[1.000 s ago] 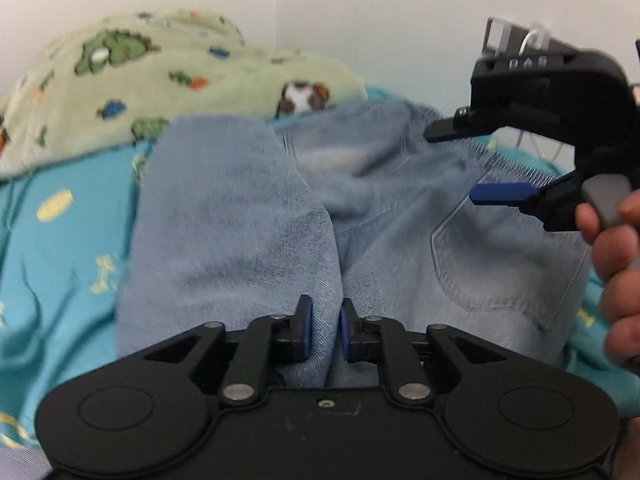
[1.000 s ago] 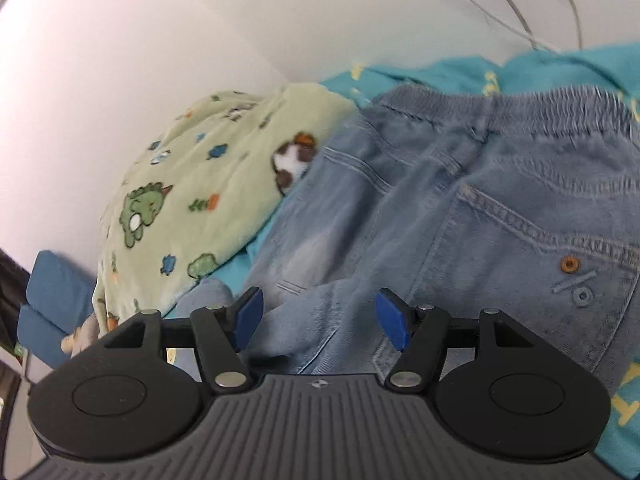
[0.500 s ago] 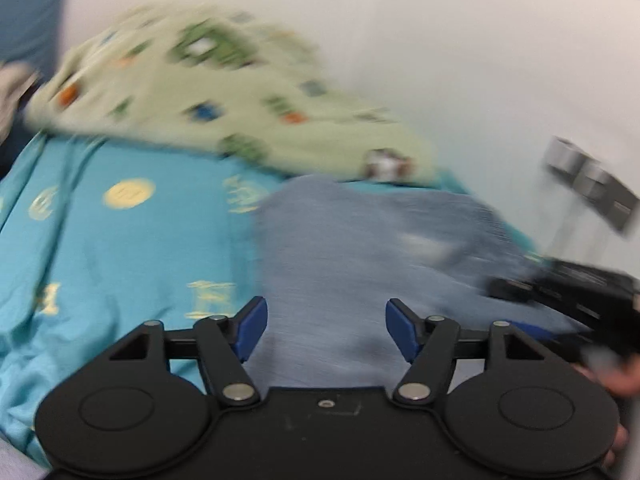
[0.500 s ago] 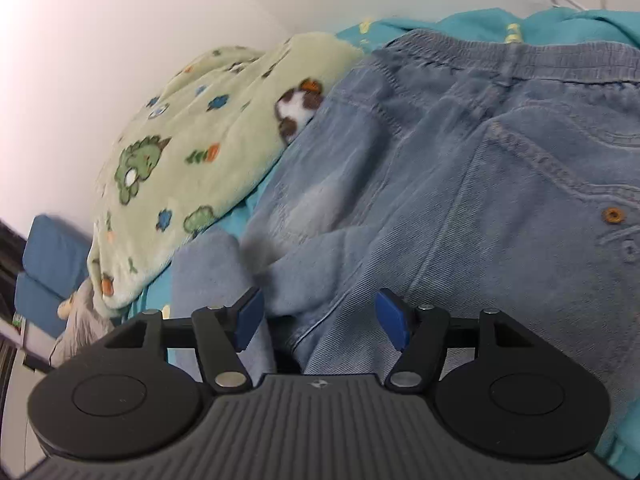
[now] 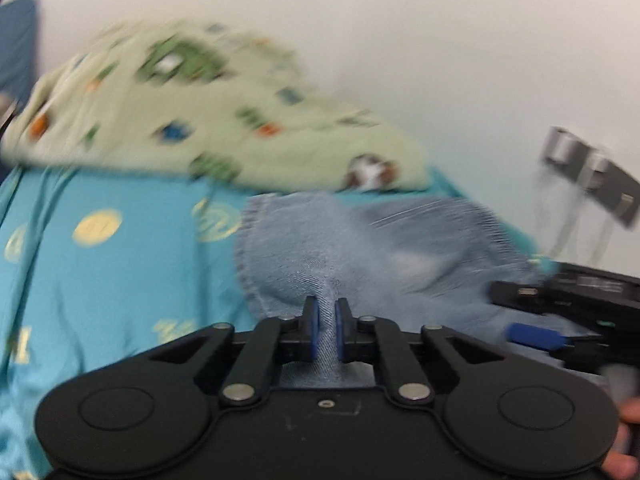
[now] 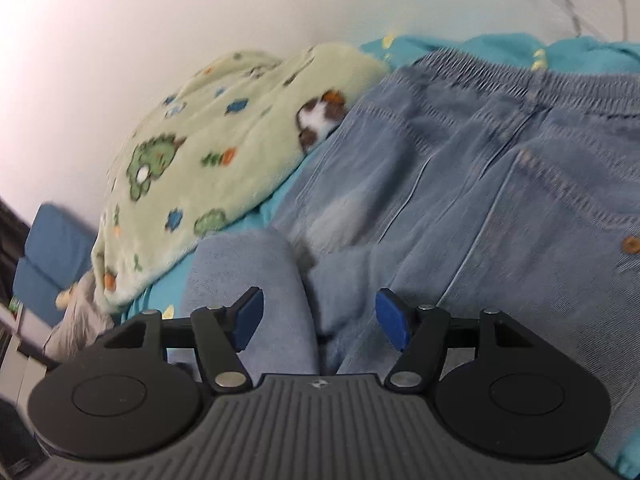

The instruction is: Fold clothes

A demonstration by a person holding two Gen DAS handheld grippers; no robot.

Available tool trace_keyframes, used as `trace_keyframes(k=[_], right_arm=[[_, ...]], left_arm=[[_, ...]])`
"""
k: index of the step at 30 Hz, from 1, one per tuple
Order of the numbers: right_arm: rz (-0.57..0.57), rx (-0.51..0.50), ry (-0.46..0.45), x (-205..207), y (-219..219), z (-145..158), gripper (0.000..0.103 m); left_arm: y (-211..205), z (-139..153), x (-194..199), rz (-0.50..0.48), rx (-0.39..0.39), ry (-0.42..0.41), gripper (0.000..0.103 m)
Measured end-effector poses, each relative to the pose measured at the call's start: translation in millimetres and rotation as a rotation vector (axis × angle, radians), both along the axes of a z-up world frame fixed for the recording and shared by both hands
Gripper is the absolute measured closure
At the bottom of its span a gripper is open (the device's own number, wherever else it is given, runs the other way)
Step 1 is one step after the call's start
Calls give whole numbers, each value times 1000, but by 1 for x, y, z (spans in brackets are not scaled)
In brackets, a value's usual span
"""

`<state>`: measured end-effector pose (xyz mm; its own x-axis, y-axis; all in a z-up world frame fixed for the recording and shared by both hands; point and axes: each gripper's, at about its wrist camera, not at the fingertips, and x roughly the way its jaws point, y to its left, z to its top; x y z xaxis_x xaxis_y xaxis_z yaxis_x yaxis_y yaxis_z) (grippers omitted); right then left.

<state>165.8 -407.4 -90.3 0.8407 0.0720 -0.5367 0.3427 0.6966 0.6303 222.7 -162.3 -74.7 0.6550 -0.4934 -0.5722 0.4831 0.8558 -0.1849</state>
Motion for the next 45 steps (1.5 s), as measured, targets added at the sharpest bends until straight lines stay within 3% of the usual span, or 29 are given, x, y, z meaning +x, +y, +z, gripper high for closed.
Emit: trace_keyframes(k=[6,11,13,15,21,24,26,30,33,35,37,38,39,42,45], right_arm=[[-171,-35,-46,-24,-31,15,37],[-264,-17,-46,-37,-59,13,37],[-285,2,-22,-37,-68,8,37],[-297,31,0,-38,-73,3,37],[-293,70,6,-38,-70,0,37],[-303,81,13,-39,-69,-2,37],[-303,90,18,-39,-68,-3,37],[-277,97,31,-34,-61,-7,37],[-261,106,32,-32,-58,-9,37],[-261,104,28,-32,-58,-8,37],[-264,97,19,-33,-57,-7,37],[-264,91,16,-32,-56,-7,37],[-263,85,13,-32,-56,-6,37],[-247,50,17,-28,-51,-6,37],[-232,28,18,-27,-48,-5,37]], left_arm=[[-59,14,-31,-210,-12,-80,96],[-99,-31,-40,-284,18,20,95],[-100,-39,-41,-291,6,42,87],[-94,-38,-42,-298,-23,59,72],[-52,-11,-52,-257,-120,33,37],[-26,1,-57,-200,-169,3,31],[-13,-4,-43,-132,-179,30,29],[7,-32,-6,28,-279,251,30],[13,-42,3,32,-409,316,38],[5,-40,6,16,-410,307,45],[-8,-33,7,-5,-352,263,55],[-13,-30,7,-9,-317,239,75],[-14,-28,6,1,-280,217,86],[-1,-12,-3,44,-290,123,95],[31,21,-10,115,-352,40,97]])
